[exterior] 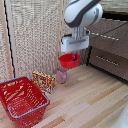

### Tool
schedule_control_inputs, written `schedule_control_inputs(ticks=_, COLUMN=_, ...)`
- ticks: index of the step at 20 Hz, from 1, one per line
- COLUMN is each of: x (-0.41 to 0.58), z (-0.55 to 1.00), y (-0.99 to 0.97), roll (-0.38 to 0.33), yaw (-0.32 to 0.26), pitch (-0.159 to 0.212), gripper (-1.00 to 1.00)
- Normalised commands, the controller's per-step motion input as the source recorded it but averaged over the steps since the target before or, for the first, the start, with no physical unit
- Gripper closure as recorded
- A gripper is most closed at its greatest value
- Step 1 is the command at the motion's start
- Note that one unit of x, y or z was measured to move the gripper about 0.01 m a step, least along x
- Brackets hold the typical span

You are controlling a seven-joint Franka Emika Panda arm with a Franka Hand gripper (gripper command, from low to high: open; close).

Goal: Move your gripper in the direction of the red bowl and clutch it softly. Cautiously raise the red bowl up from the surface. Hover the red bowl above the basket and gently bring it down inside. Let go of the gripper's grasp when the red bowl is within the basket.

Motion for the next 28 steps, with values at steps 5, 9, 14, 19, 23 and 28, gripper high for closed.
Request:
schedule_control_inputs(ticks=5, x=0.003, z=0.23, y=0.96, roll=0.0, yaw=0.0, pitch=0.009, gripper=1.0)
schedule_control_inputs(ticks=9, x=0.0, z=0.06, y=0.98, roll=-0.008, yaw=0.0, pitch=0.0, gripper=1.0)
schedule_control_inputs(ticks=14, x=0.039, z=-0.04, y=1.0, roll=-0.016, yaw=0.0, pitch=0.006, gripper=1.0)
schedule_control_inputs(ticks=19, x=0.178, z=-0.23, y=1.0, roll=-0.012, yaw=0.0, pitch=0.047, gripper=1.0)
schedule_control_inputs(ticks=23, x=0.286, z=-0.25, y=0.99, roll=-0.005, yaw=0.0, pitch=0.046, gripper=1.0)
schedule_control_inputs(ticks=28, x=0.706, z=-0.3, y=0.74, roll=0.0, yaw=-0.005, pitch=0.03, gripper=1.0)
